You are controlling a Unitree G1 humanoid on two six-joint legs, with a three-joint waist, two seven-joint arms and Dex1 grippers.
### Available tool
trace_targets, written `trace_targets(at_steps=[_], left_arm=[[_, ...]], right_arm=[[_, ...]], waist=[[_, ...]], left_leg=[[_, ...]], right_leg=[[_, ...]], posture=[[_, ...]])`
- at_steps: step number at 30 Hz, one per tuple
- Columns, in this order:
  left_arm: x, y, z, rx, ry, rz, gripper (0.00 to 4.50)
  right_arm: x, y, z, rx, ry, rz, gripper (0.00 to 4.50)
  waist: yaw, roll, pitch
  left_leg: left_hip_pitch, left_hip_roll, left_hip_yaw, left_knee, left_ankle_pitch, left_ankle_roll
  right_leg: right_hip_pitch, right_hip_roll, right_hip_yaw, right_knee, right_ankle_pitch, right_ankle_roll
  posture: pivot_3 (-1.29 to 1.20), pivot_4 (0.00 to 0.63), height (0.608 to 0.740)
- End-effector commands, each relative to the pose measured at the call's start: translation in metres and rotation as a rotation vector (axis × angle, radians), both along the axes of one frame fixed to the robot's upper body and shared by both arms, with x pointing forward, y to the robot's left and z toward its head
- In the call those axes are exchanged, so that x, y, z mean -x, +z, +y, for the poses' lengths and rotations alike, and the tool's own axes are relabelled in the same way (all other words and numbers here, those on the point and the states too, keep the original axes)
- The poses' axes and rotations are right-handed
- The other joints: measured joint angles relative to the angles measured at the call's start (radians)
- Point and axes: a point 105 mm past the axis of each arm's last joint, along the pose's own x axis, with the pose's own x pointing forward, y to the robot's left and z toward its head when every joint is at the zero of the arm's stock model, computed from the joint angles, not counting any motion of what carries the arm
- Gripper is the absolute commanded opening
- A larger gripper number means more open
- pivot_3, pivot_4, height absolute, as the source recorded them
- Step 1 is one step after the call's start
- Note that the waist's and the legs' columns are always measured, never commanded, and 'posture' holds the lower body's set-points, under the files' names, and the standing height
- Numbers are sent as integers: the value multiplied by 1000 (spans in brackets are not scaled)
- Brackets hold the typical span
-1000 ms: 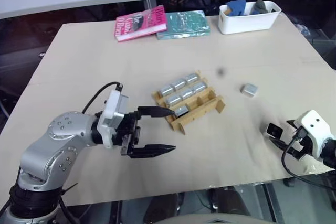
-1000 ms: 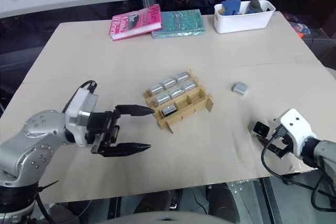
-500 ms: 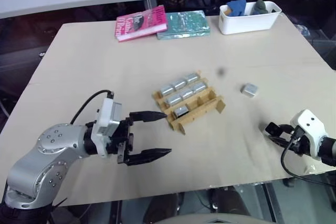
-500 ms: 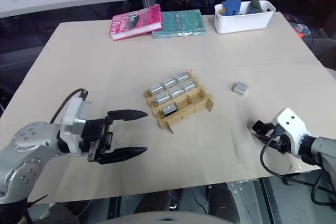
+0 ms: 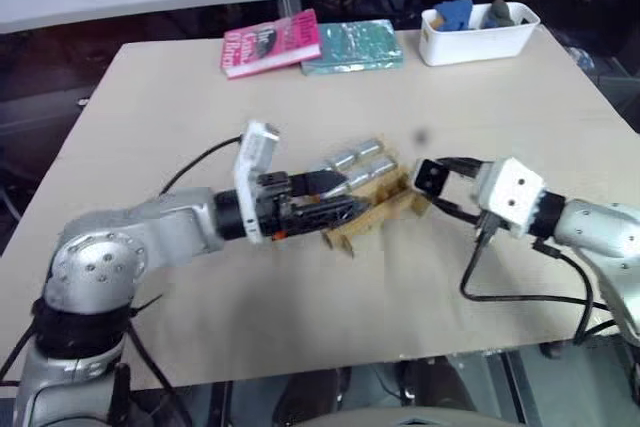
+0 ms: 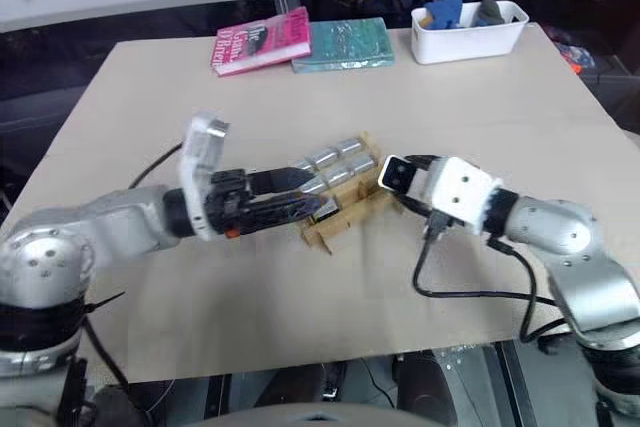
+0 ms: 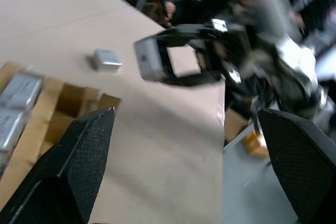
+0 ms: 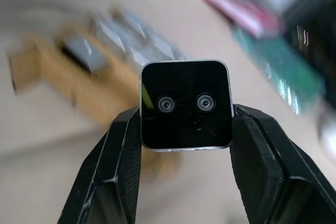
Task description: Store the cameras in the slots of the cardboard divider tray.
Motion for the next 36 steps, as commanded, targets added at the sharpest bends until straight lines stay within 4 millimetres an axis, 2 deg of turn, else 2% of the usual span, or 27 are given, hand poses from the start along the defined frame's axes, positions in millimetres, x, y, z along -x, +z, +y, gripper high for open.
trace_targets(at_steps=[1,5,15,16,17,21,24,29,33,34,36], left_arm=[[-7,7,-9,57,37,71,4500],[-11,6,-8,52,65,98,4500],[-18,8,-13,98,90,129,4500],[-19,8,-14,99,90,129,3985],[-19,9,-15,106,86,127,3742],[-20,11,-19,111,78,124,1685],[-19,10,-20,112,73,127,632],[-20,11,-22,115,61,132,637],[-20,13,-23,121,49,119,637],[-21,15,-23,121,47,108,637],[-23,19,-22,119,40,84,637]], right_arm=[[1,14,17,4,32,-113,1863],[4,17,27,2,54,-139,1863],[12,25,44,-42,100,-164,1863],[12,26,45,-49,104,-164,1863],[14,27,47,-53,111,-162,1863],[15,28,48,-59,120,-159,1863],[16,29,48,-61,118,-159,1863],[17,31,48,-75,115,-154,1863],[21,27,50,-122,146,-42,1863],[20,28,49,-128,136,-47,2898],[17,31,44,-135,90,-74,3726]], waist=[[-2,0,0],[-4,0,0],[-3,0,0],[-3,0,0],[-3,0,0],[-3,0,0],[-3,0,0],[-3,0,0],[-3,0,0],[-3,0,0],[-3,0,0]], left_leg=[[-1,0,0,0,0,0],[-4,0,0,-1,0,0],[-2,0,1,0,1,-1],[-2,0,1,0,1,-1],[-2,0,1,0,1,-1],[-2,-1,1,0,1,-1],[-2,-1,1,0,1,-1],[-2,-1,1,0,1,-1],[-2,-1,1,0,1,-1],[-2,-1,1,0,1,-1],[-2,-1,1,0,1,-1]], right_leg=[[0,0,0,-1,0,0],[-5,0,1,-1,0,0],[-5,1,2,3,0,0],[-5,1,2,3,0,0],[-5,1,2,3,0,0],[-5,1,2,3,0,0],[-5,1,2,3,0,0],[-5,1,2,3,0,0],[-5,1,2,3,0,0],[-5,1,2,3,0,0],[-5,1,2,3,0,0]], posture=[[0,150,740],[0,150,740],[0,150,740],[0,150,740],[0,150,740],[0,150,740],[0,150,740],[0,150,740],[0,150,740],[0,150,740],[0,150,740]])
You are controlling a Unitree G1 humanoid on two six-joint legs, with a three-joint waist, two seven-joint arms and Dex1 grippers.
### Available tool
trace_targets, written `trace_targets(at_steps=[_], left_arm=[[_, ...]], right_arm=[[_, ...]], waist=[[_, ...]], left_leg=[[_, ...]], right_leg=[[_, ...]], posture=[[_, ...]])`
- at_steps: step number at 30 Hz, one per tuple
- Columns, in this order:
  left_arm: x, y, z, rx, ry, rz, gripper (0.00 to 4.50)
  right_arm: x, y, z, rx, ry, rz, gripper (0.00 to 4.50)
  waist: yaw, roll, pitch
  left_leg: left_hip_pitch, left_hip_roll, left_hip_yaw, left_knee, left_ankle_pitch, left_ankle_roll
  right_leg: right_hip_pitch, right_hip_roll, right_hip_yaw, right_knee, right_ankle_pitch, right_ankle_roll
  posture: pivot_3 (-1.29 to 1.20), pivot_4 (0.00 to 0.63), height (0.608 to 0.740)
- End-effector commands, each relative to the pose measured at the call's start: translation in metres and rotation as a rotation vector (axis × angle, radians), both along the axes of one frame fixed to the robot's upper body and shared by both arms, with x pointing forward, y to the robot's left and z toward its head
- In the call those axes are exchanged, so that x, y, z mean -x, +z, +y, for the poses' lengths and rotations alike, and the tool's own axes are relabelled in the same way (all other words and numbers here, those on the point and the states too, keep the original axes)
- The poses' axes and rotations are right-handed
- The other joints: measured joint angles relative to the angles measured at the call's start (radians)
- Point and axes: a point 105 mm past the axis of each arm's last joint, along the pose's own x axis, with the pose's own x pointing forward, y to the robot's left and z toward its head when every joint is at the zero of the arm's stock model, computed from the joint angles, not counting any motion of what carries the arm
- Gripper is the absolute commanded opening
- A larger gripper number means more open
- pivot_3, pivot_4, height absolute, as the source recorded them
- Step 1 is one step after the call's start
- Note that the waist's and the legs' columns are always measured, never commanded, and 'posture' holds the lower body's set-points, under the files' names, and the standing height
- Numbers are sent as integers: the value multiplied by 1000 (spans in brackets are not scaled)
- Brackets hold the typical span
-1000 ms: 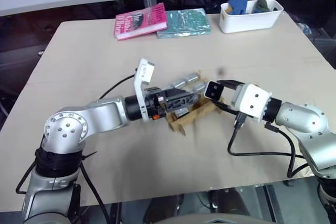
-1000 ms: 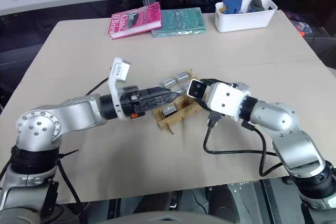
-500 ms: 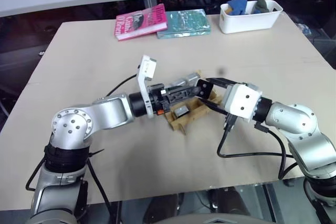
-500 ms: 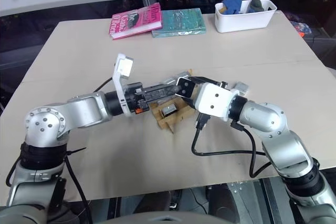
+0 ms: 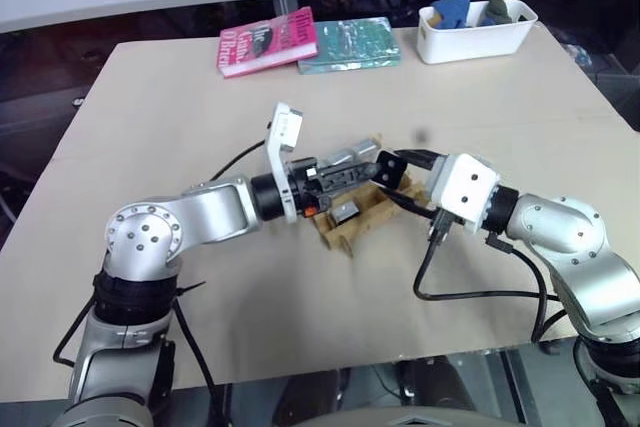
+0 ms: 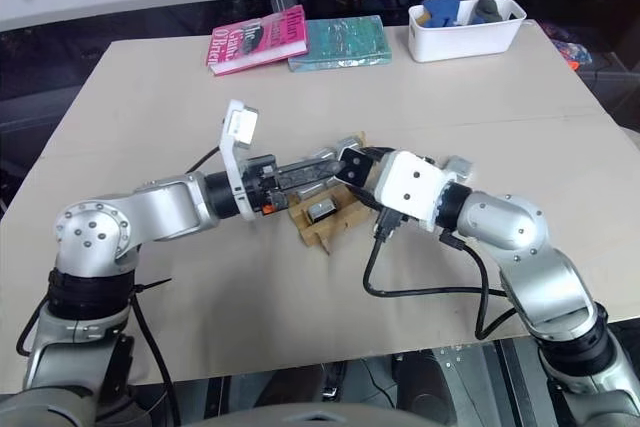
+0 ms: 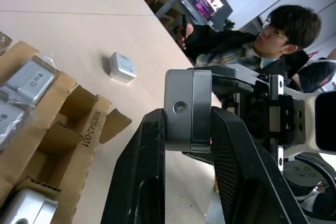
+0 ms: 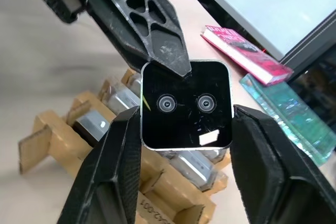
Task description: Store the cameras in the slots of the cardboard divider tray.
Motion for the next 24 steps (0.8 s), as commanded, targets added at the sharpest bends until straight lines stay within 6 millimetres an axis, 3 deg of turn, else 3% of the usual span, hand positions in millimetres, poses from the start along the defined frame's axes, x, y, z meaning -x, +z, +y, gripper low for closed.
trace_targets(at_steps=[1,2,6,15,24], left_arm=[[-1,17,-3,8,-31,-82,637],[-3,18,-2,-3,-28,-100,637],[-16,20,0,-100,-34,-184,637],[-45,3,-12,-388,-190,-351,637],[-59,-15,-1,-566,-251,-386,637]], right_arm=[[7,16,-1,-34,-18,-74,4263],[7,14,-4,-34,-32,-58,4464],[13,8,-28,-89,-116,24,4464],[60,2,-78,-273,-219,173,4464],[71,-13,-91,-273,-326,193,4464]], waist=[[0,0,0],[0,0,0],[4,-1,0],[1,0,0],[-8,0,0]], left_leg=[[0,0,0,0,0,0],[0,0,0,0,0,0],[-1,-1,-1,0,0,0],[-1,-1,-1,-1,0,0],[1,0,2,-1,0,0]], right_leg=[[0,0,0,0,0,0],[0,0,0,0,0,0],[0,-1,-1,0,0,0],[1,0,-2,-1,0,0],[1,1,1,0,0,0]], posture=[[0,150,740],[0,150,740],[0,150,740],[0,150,740],[0,150,740]])
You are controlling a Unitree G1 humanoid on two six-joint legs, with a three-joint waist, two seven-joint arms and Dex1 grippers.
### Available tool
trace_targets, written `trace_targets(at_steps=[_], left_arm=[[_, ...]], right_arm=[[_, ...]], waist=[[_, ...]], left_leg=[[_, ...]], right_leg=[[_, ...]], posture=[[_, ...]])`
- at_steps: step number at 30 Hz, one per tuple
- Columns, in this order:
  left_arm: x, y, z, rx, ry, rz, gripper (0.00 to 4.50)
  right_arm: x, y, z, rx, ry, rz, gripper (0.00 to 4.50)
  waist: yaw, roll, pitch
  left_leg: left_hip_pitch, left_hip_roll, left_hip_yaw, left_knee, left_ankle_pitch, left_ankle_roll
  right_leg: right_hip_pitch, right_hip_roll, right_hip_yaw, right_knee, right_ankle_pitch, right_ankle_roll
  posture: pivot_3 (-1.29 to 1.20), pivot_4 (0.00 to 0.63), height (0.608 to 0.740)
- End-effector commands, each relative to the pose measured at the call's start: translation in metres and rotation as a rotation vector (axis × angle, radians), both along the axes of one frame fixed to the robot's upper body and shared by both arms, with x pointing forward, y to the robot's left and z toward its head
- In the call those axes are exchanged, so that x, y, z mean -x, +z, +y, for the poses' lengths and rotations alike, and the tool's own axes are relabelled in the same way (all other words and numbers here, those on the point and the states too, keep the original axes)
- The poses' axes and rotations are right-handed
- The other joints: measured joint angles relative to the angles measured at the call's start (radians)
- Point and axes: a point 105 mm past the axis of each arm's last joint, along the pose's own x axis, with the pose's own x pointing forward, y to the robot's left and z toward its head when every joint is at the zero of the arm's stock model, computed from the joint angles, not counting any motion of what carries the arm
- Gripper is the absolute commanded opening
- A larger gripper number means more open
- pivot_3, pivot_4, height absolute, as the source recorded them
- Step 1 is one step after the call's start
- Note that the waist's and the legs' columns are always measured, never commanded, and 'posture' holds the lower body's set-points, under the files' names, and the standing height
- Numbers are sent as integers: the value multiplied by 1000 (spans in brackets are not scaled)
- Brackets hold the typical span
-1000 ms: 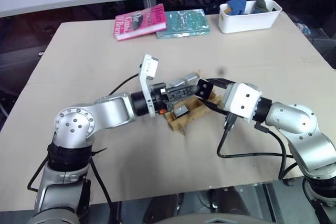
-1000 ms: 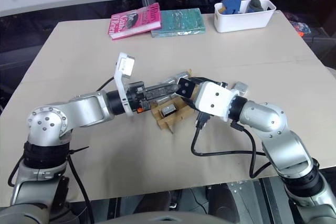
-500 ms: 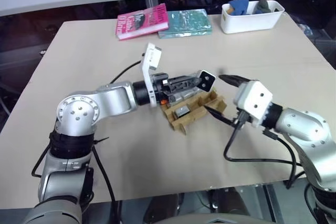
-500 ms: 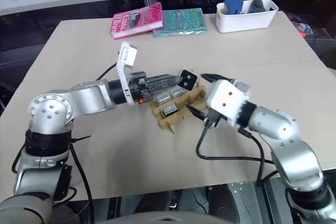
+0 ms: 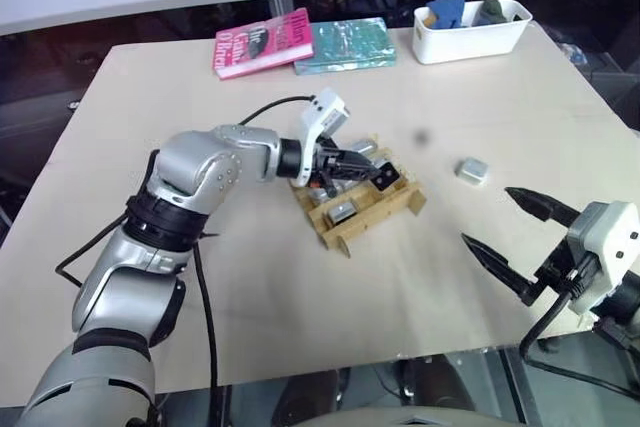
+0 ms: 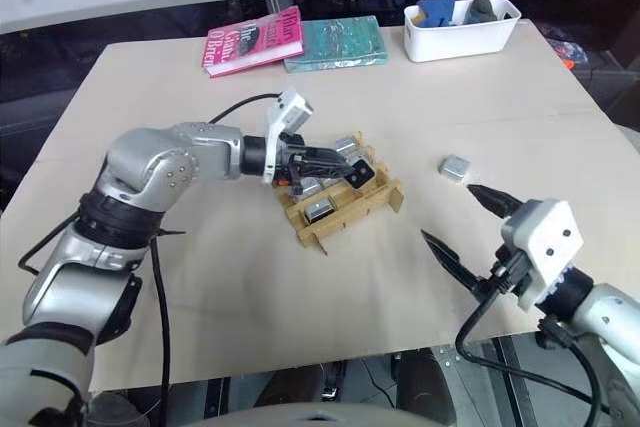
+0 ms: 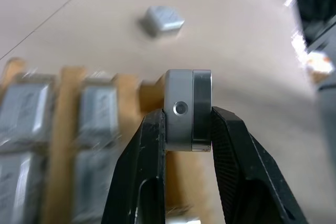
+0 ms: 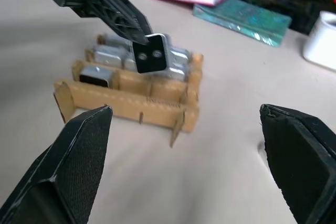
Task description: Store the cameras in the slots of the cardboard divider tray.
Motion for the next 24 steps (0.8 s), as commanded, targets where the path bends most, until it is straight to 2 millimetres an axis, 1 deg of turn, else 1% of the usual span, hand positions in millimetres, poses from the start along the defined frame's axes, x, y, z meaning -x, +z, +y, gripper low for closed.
trace_targets(at_steps=[1,8,13,16,20,24], left_arm=[[-2,12,3,-18,-35,-61,637],[-3,5,11,-77,-35,-71,637],[0,-6,6,-127,-64,-84,637],[4,-14,6,-156,-77,-85,637],[9,-16,2,-134,-81,-56,637],[8,-17,1,-125,-65,-38,637]], right_arm=[[7,9,5,14,1,-72,4464],[9,4,5,20,-16,-67,4464],[8,0,3,46,-13,-54,4464],[7,0,4,46,-11,-54,4464],[7,-1,5,46,-10,-53,4464],[6,-2,6,50,-10,-53,4464]], waist=[[1,0,0],[8,0,0],[8,0,0],[8,0,0],[9,-1,-1],[9,-1,-1]], left_leg=[[0,0,0,0,0,0],[-1,0,-1,1,0,0],[-1,0,-1,1,0,0],[-1,0,-1,1,0,0],[0,0,-1,1,0,0],[0,0,-2,1,0,0]], right_leg=[[0,0,0,0,0,0],[0,0,0,0,0,0],[0,0,0,0,0,0],[1,-1,0,0,0,0],[2,-1,0,0,0,0],[3,-1,-1,0,0,0]], posture=[[0,150,740],[0,150,740],[0,150,740],[0,150,740],[0,150,740],[0,150,740]])
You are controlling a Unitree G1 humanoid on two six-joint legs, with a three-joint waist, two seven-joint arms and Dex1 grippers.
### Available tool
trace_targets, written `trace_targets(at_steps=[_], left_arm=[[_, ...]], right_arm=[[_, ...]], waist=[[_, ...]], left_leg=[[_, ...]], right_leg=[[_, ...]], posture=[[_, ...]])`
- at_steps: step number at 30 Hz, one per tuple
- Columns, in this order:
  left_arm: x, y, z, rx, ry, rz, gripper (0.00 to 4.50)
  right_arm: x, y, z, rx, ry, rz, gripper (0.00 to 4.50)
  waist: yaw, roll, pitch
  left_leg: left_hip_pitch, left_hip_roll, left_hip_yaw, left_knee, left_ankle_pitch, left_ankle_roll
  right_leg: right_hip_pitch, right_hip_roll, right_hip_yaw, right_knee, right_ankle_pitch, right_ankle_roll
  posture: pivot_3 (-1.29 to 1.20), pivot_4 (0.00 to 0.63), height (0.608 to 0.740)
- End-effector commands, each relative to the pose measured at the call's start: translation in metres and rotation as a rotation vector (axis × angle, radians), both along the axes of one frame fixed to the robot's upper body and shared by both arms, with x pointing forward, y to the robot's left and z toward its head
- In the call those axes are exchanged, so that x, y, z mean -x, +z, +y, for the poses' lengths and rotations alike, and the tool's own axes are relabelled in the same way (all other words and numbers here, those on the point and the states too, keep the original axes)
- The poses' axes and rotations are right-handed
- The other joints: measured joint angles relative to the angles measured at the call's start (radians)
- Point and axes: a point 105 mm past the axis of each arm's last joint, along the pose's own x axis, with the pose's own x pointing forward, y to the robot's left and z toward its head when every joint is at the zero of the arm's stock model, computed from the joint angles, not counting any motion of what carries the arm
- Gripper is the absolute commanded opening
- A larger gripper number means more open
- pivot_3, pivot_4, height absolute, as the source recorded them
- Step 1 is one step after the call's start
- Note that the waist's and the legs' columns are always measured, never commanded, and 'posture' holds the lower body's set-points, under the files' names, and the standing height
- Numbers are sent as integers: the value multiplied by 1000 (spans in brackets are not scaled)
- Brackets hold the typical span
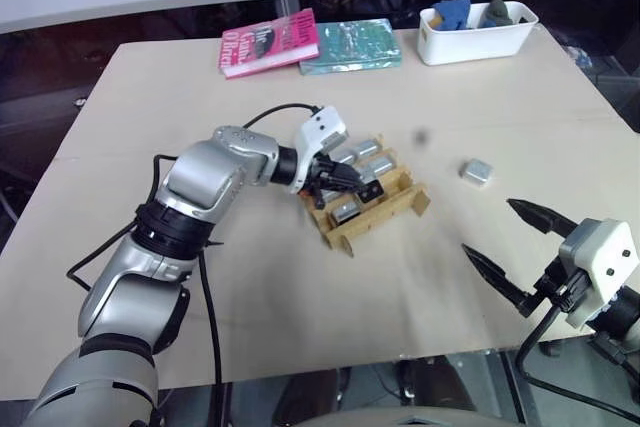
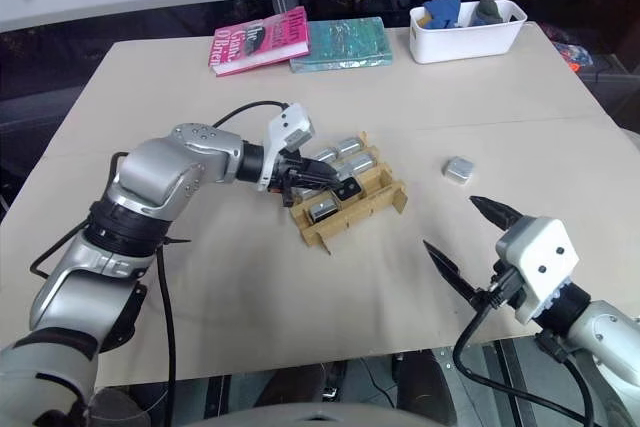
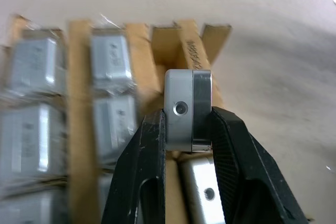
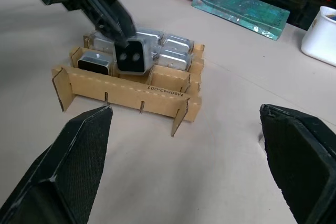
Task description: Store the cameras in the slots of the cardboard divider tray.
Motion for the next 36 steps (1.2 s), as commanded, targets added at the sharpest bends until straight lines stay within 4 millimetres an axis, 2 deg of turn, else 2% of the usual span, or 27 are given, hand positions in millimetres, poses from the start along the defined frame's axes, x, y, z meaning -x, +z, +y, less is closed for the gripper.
trace_targets(at_steps=[1,7,12,13,14,16,20,24,28,31,36], left_arm=[[1,4,-2,-1,4,-11,637],[-4,-4,3,-63,32,-53,637],[-4,-1,0,-62,26,-85,637],[-4,1,-1,-57,24,-90,1437],[-4,4,-2,-46,27,-97,1669],[-5,9,-4,-31,37,-117,2451],[-2,30,-3,31,70,-138,4475],[4,45,-4,119,76,-169,4475],[18,61,-3,274,38,-259,4475],[34,70,1,454,-5,-352,4475],[64,60,21,552,-82,-256,4475]], right_arm=[[2,7,4,15,14,-45,4464],[1,6,5,22,18,-48,4464],[1,5,5,29,18,-47,4464],[1,5,5,30,18,-46,4500],[1,5,5,31,18,-45,4500],[0,4,5,31,18,-44,4500],[-1,2,5,32,19,-31,4500],[-9,-2,2,52,6,-21,4500],[-28,-8,-7,123,-49,-25,4500],[-55,-22,-25,175,-129,35,4500],[-104,-28,-52,210,-220,72,4500]], waist=[[0,0,0],[0,0,0],[0,0,0],[0,0,0],[0,0,0],[0,0,0],[0,0,0],[-1,0,0],[-2,0,0],[-3,0,0],[-2,0,0]], left_leg=[[0,0,0,0,0,0],[0,0,-1,0,0,0],[1,0,-1,0,0,0],[1,0,-1,0,0,0],[1,0,-1,0,0,0],[1,0,-1,0,0,0],[1,0,-1,0,0,0],[1,0,-1,0,0,0],[1,0,-1,0,0,0],[2,0,1,0,0,0],[2,1,1,0,0,0]], right_leg=[[0,0,0,0,0,0],[0,0,0,0,0,0],[1,0,-1,0,0,0],[1,0,-1,0,0,0],[2,0,-1,0,0,0],[2,0,-1,0,0,0],[1,0,-1,0,0,0],[1,0,-1,0,0,0],[1,0,-1,0,0,0],[1,0,0,0,0,0],[1,0,1,0,0,-1]], posture=[[0,150,740],[0,150,740],[0,150,740],[0,150,740],[0,150,740],[0,150,740],[0,150,740],[0,150,740],[0,150,740],[0,150,740],[0,150,740]])
